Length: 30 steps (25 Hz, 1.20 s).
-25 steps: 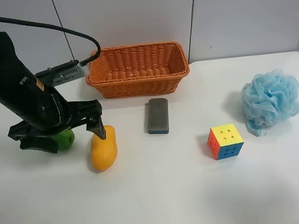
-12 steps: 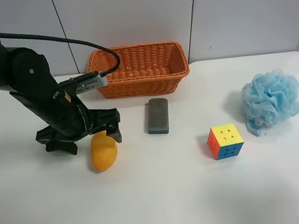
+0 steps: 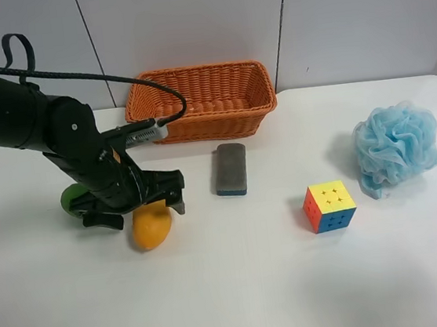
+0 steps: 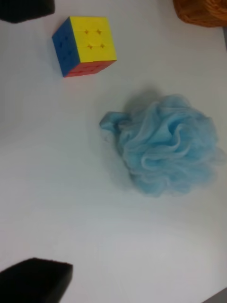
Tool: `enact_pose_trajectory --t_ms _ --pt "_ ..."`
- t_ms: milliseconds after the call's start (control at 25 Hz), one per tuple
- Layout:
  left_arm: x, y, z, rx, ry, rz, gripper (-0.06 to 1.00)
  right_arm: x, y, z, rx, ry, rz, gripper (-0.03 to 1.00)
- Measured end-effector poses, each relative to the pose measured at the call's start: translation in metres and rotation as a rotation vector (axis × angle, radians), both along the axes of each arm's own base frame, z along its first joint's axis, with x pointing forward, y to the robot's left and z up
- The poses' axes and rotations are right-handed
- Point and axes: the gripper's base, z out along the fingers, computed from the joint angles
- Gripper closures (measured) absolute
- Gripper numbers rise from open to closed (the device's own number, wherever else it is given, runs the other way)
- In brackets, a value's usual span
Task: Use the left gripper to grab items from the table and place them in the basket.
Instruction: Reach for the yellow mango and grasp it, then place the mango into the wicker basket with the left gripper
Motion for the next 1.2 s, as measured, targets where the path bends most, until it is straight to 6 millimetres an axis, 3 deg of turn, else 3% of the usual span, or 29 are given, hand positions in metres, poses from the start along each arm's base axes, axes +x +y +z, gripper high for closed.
enact_pose_trajectory --t_ms 280,400,560,920,1200 --pt "0.001 0.0 -0.012 0.016 0.019 -0.005 -0.04 0.0 0.0 0.0 0.0 0.0 0.0 -0.02" --pt "0.001 0.0 -0.013 0.017 0.02 -0.005 0.08 0.0 0.0 0.0 0.0 0.0 0.0 -0.02" --pt "0.001 0.0 -0.013 0.017 0.021 -0.004 0.33 0.0 0.0 0.0 0.0 0.0 0.0 -0.02" --pt "0.0 0.0 -0.011 0.016 0.029 -0.002 0.34 0.0 0.0 0.0 0.0 0.0 0.0 -0.02" --pt "-0.007 0.003 0.027 -0.018 -0.011 -0.011 0.34 0.0 0.0 0.0 0.0 0.0 0.0 -0.02"
